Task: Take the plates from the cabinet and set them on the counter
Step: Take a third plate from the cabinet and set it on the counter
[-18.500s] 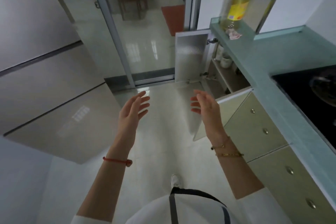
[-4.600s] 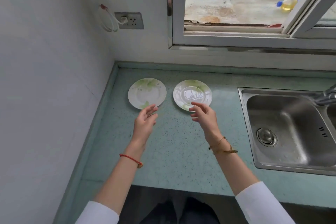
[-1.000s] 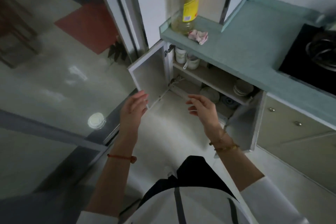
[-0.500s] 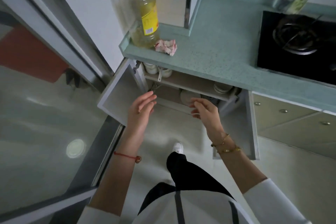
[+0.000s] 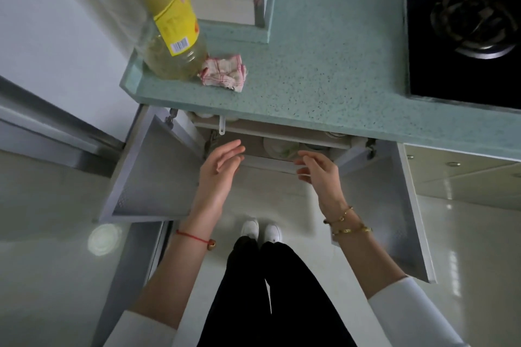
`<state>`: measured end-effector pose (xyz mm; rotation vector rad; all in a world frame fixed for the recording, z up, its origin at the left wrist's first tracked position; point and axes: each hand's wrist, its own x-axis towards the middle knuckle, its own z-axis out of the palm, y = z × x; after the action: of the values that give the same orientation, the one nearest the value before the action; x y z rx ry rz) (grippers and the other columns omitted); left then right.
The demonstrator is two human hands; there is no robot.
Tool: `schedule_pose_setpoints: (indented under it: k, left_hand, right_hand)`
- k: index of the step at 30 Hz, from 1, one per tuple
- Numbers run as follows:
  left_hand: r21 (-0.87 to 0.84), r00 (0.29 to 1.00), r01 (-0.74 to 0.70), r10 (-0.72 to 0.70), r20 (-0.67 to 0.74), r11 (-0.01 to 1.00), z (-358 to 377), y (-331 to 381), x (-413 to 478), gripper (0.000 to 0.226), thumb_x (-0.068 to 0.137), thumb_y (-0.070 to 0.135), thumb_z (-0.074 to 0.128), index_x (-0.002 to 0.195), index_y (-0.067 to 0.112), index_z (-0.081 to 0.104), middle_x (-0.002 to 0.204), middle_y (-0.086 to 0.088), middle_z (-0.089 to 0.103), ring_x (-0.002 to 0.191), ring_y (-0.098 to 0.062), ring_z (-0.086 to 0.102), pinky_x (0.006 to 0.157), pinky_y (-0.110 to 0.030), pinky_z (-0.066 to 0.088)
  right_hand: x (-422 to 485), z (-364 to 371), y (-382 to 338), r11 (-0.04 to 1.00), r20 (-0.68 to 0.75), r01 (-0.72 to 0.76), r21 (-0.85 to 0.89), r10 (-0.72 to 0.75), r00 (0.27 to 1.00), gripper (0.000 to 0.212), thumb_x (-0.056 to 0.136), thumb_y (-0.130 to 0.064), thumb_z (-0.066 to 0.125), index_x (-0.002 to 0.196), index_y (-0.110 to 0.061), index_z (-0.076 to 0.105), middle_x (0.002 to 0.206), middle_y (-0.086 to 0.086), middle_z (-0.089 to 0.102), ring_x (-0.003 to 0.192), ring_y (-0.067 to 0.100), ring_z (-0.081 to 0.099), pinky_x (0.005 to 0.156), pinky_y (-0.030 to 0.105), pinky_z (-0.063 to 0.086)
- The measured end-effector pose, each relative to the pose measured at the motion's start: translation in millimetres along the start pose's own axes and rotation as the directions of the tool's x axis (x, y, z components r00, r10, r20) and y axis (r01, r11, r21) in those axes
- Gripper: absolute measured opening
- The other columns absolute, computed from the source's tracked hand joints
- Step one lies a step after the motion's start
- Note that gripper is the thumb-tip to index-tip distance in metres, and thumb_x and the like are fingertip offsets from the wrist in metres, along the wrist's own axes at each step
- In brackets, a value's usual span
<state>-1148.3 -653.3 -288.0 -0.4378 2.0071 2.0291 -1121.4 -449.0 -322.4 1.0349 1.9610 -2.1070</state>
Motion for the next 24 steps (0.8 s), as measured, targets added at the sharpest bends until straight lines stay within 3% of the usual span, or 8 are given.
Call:
schedule_pose_setpoints:
  k: [6,10,13,15,17,20,22,24]
  left_hand:
    - [0.098,0.998,0.030,-0.036,0.053,0.995,17,-99,88,0.032,0.093,-0.005,0.055,0.120,0.008,0.067,0.112,-0.011,0.072,0.116,-0.027,0.065,0.103,-0.039,0.050]
    - [0.131,0.994,0.011,-0.025,0.104,0.991,22,-186,155,0.031,0.093,-0.003,0.057,0.115,0.014,0.069,0.105,-0.004,0.072,0.107,-0.021,0.066,0.095,-0.033,0.053]
    - [0.187,0.990,-0.028,0.002,0.139,0.982,25,-253,213,0.032,0.092,-0.002,0.058,0.110,0.022,0.070,0.106,0.001,0.072,0.101,-0.012,0.067,0.089,-0.026,0.054]
    - [0.195,0.993,-0.035,0.012,0.121,0.980,29,-300,256,0.031,0.093,-0.004,0.057,0.098,0.024,0.068,0.100,0.000,0.069,0.096,-0.018,0.064,0.085,-0.031,0.051]
    - [0.168,0.995,-0.038,0.022,0.099,0.985,32,-346,297,0.026,0.093,-0.004,0.057,0.093,0.020,0.067,0.094,-0.003,0.067,0.093,-0.022,0.060,0.083,-0.035,0.048]
    - [0.198,0.995,-0.052,0.033,0.098,0.979,41,-404,355,0.020,0.093,0.002,0.059,0.100,0.017,0.070,0.092,0.001,0.068,0.085,-0.013,0.062,0.083,-0.034,0.049]
    - [0.253,0.992,-0.074,0.046,0.115,0.965,52,-439,392,0.023,0.093,0.002,0.058,0.109,0.013,0.069,0.096,-0.003,0.066,0.088,-0.015,0.060,0.084,-0.035,0.050]
    - [0.302,0.991,-0.082,0.044,0.130,0.950,62,-468,426,0.031,0.093,-0.001,0.055,0.121,0.009,0.065,0.107,-0.008,0.065,0.097,-0.016,0.059,0.089,-0.034,0.050]
  right_hand:
    - [101,9,87,1.000,-0.088,-0.008,-0.031,0.005,0.996,0.018,0.094,-0.011,0.053,0.100,-0.013,0.070,0.083,-0.002,0.070,0.071,0.016,0.063,0.068,0.028,0.054]
    - [180,15,163,0.999,-0.123,0.018,-0.041,-0.023,0.992,0.025,0.093,-0.009,0.056,0.080,-0.026,0.068,0.080,-0.003,0.068,0.067,0.017,0.061,0.067,0.031,0.053]
    - [244,19,223,0.998,-0.156,0.025,-0.064,-0.034,0.987,0.019,0.093,-0.009,0.057,0.084,-0.022,0.068,0.077,-0.005,0.065,0.063,0.014,0.059,0.066,0.029,0.052]
    - [290,21,265,0.994,-0.163,0.026,-0.103,-0.042,0.986,0.017,0.093,-0.011,0.056,0.085,-0.022,0.066,0.075,-0.005,0.064,0.062,0.013,0.058,0.069,0.031,0.051]
    - [335,21,305,0.990,-0.157,0.035,-0.136,-0.056,0.986,0.016,0.094,-0.012,0.055,0.084,-0.020,0.064,0.070,-0.002,0.061,0.062,0.013,0.055,0.072,0.037,0.048]
    - [399,22,354,0.975,-0.155,0.061,-0.213,-0.095,0.983,0.016,0.091,-0.011,0.053,0.082,-0.010,0.066,0.069,0.004,0.061,0.065,0.018,0.056,0.071,0.039,0.047]
    - [439,23,381,0.962,-0.155,0.081,-0.262,-0.125,0.980,0.019,0.090,-0.010,0.053,0.089,0.004,0.066,0.075,0.014,0.064,0.073,0.024,0.057,0.072,0.039,0.048]
    - [476,24,404,0.946,-0.155,0.092,-0.312,-0.146,0.977,0.024,0.089,-0.011,0.053,0.098,0.005,0.068,0.091,0.024,0.068,0.082,0.025,0.058,0.079,0.039,0.050]
